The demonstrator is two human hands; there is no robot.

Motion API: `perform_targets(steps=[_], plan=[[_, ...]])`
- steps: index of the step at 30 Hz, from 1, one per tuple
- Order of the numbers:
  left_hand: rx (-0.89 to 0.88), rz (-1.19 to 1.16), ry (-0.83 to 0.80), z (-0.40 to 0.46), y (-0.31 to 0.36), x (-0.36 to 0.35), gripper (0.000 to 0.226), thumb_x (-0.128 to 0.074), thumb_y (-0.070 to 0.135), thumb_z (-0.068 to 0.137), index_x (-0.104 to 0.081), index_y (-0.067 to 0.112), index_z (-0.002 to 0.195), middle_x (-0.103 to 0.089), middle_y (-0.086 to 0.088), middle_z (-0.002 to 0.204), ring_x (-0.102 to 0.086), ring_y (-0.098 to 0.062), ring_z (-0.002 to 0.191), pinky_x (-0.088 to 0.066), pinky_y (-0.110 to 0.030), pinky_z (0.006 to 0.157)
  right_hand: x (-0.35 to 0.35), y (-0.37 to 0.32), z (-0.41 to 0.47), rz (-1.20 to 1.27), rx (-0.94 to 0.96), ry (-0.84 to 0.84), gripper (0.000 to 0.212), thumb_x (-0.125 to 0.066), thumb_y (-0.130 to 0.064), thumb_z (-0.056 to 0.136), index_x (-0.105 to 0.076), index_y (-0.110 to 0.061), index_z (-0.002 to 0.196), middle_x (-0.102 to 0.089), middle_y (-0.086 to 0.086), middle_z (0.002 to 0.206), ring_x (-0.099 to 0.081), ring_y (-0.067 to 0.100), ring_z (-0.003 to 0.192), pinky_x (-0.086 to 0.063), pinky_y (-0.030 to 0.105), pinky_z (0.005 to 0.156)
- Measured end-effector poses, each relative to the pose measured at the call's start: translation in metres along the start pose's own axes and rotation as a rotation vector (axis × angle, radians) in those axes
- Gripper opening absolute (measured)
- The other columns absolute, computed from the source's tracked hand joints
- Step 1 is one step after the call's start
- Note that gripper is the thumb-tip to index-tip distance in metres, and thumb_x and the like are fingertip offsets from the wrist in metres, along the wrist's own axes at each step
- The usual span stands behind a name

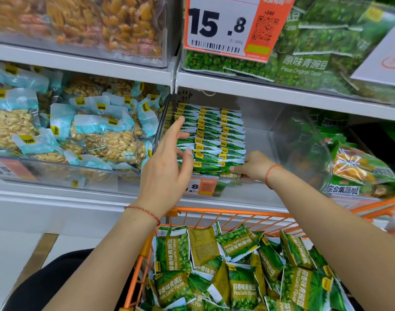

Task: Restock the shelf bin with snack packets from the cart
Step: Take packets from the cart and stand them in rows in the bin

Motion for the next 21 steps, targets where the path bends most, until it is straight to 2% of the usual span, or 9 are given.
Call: perform_targets(steps=[3, 6, 9, 13, 14, 16, 17, 19, 21], plan=[[0.007, 0.007, -0.008, 0.000, 0.001, -0.001, 0.056, -0.043, 0.024, 0.093, -0.026, 0.024, 0.146, -0.045, 0.023, 0.116, -0.054, 0.003, 0.085, -0.053, -0.040, 0.060, 0.000, 0.001, -0.001, 0.037, 0.027, -0.018, 0.041, -0.069, -0.029, 0.085, -0.061, 0.004, 0.108, -0.066, 0.021, 0.106, -0.053, 0.024, 0.079, -0.040, 0.029, 0.072], [0.005, -0.005, -0.011, 0.000, 0.001, 0.000, 0.055, -0.043, 0.024, 0.093, -0.027, 0.025, 0.146, -0.047, 0.021, 0.116, -0.055, 0.000, 0.084, -0.053, -0.041, 0.060, 0.001, 0.002, -0.002, 0.035, 0.017, -0.024, 0.045, -0.072, -0.030, 0.082, -0.060, 0.001, 0.112, -0.066, 0.017, 0.106, -0.058, 0.025, 0.085, -0.045, 0.029, 0.076], [-0.002, -0.028, -0.012, -0.002, 0.001, 0.002, 0.053, -0.043, 0.023, 0.094, -0.029, 0.025, 0.145, -0.050, 0.018, 0.116, -0.057, -0.003, 0.078, -0.053, -0.042, 0.059, 0.003, 0.004, -0.003, 0.049, -0.006, -0.028, 0.050, -0.075, -0.032, 0.078, -0.058, 0.001, 0.112, -0.066, 0.017, 0.106, -0.063, 0.030, 0.096, -0.052, 0.037, 0.086], [-0.020, -0.015, -0.030, -0.005, 0.001, 0.004, 0.051, -0.046, 0.016, 0.096, -0.031, 0.022, 0.145, -0.052, 0.014, 0.115, -0.057, -0.004, 0.079, -0.053, -0.041, 0.062, 0.013, 0.006, -0.016, -0.119, 0.002, 0.020, 0.055, -0.071, -0.041, 0.081, -0.063, 0.006, 0.108, -0.066, 0.023, 0.109, -0.064, 0.031, 0.093, -0.048, 0.035, 0.074], [-0.025, -0.011, -0.031, -0.006, 0.001, 0.005, 0.050, -0.045, 0.017, 0.096, -0.032, 0.022, 0.144, -0.052, 0.014, 0.115, -0.057, -0.004, 0.079, -0.053, -0.042, 0.062, 0.016, 0.006, -0.021, -0.153, 0.006, 0.043, 0.060, -0.069, -0.042, 0.082, -0.061, 0.008, 0.114, -0.063, 0.023, 0.117, -0.064, 0.032, 0.094, -0.050, 0.036, 0.076], [-0.015, -0.016, -0.022, -0.010, 0.001, 0.011, 0.049, -0.044, 0.020, 0.094, -0.035, 0.023, 0.142, -0.054, 0.015, 0.114, -0.058, -0.003, 0.080, -0.054, -0.042, 0.065, 0.022, 0.009, -0.034, -0.179, 0.018, 0.083, 0.067, -0.066, -0.043, 0.084, -0.053, 0.006, 0.128, -0.055, 0.018, 0.132, -0.060, 0.033, 0.107, -0.049, 0.041, 0.092], [-0.006, -0.025, -0.010, -0.012, 0.002, 0.014, 0.047, -0.045, 0.019, 0.094, -0.039, 0.023, 0.140, -0.055, 0.015, 0.112, -0.058, -0.003, 0.079, -0.054, -0.042, 0.066, 0.025, 0.010, -0.041, -0.185, 0.035, 0.107, 0.065, -0.065, -0.042, 0.086, -0.052, 0.003, 0.130, -0.053, 0.015, 0.136, -0.057, 0.032, 0.114, -0.045, 0.038, 0.098], [-0.002, -0.029, 0.022, -0.017, 0.009, 0.023, 0.038, -0.046, 0.016, 0.095, -0.048, 0.021, 0.132, -0.058, 0.015, 0.109, -0.057, -0.003, 0.079, -0.054, -0.040, 0.070, 0.031, 0.011, -0.055, -0.161, 0.095, 0.213, 0.050, -0.063, -0.037, 0.088, -0.058, -0.006, 0.127, -0.056, 0.009, 0.134, -0.053, 0.027, 0.121, -0.040, 0.031, 0.099], [-0.041, -0.007, 0.044, -0.023, 0.024, 0.031, 0.030, -0.046, 0.016, 0.095, -0.058, 0.020, 0.122, -0.061, 0.014, 0.105, -0.057, 0.000, 0.086, -0.053, -0.032, 0.076, 0.041, 0.010, -0.074, -0.004, 0.192, 0.432, 0.028, -0.060, -0.030, 0.090, -0.068, -0.014, 0.111, -0.067, 0.006, 0.116, -0.060, 0.021, 0.111, -0.043, 0.029, 0.095]])
Point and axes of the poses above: each hand's wrist, its own z-axis towards the middle knuckle, its own x-axis out of the back of the hand, y = z × x, the point moved 4 cm from there along z, towards the middle knuckle
